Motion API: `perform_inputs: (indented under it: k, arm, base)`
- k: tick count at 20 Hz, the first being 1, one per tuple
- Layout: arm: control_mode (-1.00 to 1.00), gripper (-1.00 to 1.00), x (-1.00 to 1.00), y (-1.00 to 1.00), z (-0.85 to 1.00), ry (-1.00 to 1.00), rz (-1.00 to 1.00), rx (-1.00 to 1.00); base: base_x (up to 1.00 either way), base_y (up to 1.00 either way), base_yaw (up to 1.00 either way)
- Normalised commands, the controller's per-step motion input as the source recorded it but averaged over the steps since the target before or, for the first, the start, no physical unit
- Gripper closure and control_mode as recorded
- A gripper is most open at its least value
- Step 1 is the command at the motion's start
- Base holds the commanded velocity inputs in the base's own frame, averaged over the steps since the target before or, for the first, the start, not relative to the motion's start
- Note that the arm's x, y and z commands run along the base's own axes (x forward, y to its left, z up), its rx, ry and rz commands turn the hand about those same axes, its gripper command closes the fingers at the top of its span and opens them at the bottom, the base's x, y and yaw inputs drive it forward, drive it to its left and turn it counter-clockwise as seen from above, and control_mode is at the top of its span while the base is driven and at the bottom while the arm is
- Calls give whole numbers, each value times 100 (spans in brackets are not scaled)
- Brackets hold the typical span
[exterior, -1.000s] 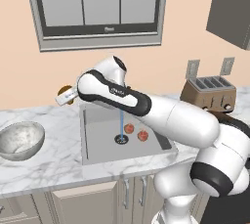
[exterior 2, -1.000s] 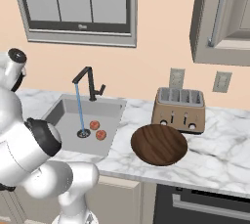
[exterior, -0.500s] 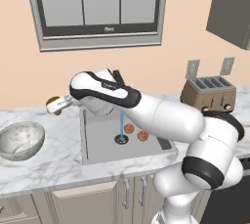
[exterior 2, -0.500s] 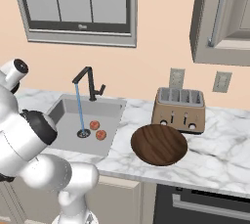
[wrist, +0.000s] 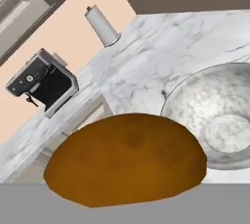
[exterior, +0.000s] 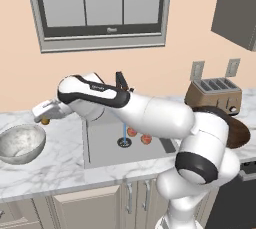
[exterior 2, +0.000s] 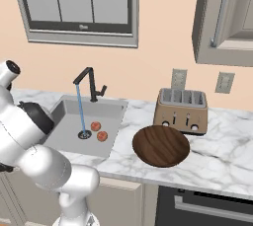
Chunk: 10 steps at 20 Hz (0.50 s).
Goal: Pick the peachs from the sink and place them in one bowl. Place the mushroom in the other bowl. Then turn off the sink faucet.
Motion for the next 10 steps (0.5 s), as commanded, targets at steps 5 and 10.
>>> perform_inputs:
  k: [5,10]
  arm:
    - [-100,100,0,21,-44,22,0,-15]
    - [-100,100,0,13,-31,13,0,-18]
  base:
    - [0,0,0]
    - [0,0,0]
